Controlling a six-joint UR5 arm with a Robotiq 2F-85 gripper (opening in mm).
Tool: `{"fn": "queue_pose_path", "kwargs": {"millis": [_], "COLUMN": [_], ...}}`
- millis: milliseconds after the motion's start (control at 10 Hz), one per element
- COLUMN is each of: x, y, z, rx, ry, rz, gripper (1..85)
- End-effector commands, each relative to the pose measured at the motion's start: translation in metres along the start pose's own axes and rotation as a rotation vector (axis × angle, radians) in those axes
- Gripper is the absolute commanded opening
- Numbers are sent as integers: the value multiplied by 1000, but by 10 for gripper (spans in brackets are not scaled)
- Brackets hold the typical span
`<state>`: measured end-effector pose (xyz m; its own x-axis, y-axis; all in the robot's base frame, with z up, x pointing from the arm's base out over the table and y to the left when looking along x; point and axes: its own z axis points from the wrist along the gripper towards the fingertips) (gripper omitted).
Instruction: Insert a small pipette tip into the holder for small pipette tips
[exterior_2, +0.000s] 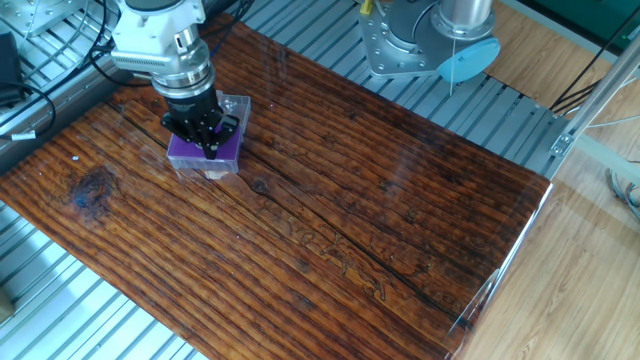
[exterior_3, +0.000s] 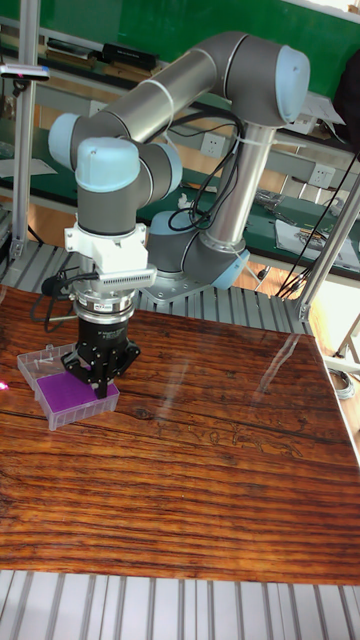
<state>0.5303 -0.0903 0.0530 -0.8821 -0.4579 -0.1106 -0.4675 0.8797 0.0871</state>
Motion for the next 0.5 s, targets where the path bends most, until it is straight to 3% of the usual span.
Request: {"fn": "queue_pose_path", "kwargs": {"millis": [0, 200, 400], "x": [-4, -4, -4], "y": [5, 12, -1], "z": [-6, -18, -32], "rx": [-21, -50, -23], "ry": [-14, -17, -48], "rz": [12, 21, 4], "gripper": [13, 13, 13]}}
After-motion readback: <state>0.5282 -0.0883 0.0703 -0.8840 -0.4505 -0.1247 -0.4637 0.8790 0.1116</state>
